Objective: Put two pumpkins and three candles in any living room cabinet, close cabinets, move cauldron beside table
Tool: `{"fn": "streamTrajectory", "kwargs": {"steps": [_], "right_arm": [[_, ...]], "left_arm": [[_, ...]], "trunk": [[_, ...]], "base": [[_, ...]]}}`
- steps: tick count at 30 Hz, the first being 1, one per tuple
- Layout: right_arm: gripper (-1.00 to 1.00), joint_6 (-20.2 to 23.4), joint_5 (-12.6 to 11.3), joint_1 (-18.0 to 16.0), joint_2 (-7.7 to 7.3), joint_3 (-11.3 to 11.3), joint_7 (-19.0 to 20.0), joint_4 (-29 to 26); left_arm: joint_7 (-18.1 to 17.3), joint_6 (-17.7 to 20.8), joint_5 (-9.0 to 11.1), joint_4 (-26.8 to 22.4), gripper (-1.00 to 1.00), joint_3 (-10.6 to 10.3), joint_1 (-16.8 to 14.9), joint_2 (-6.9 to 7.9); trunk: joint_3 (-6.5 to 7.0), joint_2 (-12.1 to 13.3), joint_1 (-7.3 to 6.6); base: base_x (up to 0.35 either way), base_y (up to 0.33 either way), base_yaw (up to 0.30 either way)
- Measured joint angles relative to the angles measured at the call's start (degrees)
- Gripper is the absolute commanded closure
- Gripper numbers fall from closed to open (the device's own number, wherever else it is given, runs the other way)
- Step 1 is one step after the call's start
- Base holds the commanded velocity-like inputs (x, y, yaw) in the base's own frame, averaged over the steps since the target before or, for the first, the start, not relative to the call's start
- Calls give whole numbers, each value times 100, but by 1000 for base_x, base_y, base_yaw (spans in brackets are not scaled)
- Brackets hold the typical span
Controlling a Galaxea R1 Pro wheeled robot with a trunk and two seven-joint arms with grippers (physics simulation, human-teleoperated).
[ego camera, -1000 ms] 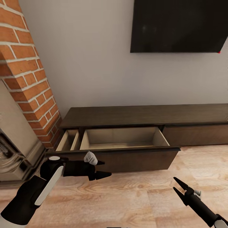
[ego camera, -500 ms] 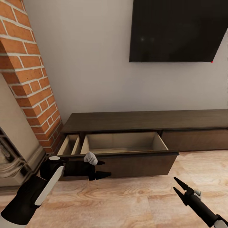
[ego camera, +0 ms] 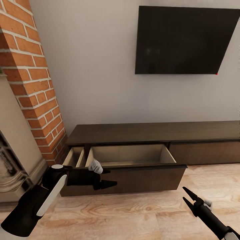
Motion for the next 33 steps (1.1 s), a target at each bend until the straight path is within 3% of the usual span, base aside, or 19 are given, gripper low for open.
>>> {"fn": "streamTrajectory", "kwargs": {"steps": [11,14,18,22,26,33], "right_arm": [[-100,-37,33,0,8,61,-33,-6],[-100,-32,47,0,6,83,-230,-6],[-100,-24,91,0,-9,117,-824,-29],[-100,-15,479,-1,-37,223,-1311,-80],[-100,-7,823,-6,-26,255,-1512,-90],[-100,-34,965,-8,-27,221,-1593,-94]], "left_arm": [[7,0,-6,0,-100,-7,3,-6],[10,0,-8,0,-100,-7,4,-8],[27,0,-8,2,-100,-7,2,-10],[36,0,-9,3,-100,-7,2,-12],[64,0,-9,7,-100,-7,3,-12],[109,0,-8,9,-100,-7,4,-15]], "trunk": [[244,15,-28],[310,19,-36],[399,24,-46],[488,30,-57],[577,35,-67],[732,44,-85]], "base": [[0,0,0],[0,0,0],[0,0,0],[0,0,0],[0,0,0],[0,0,0]]}}
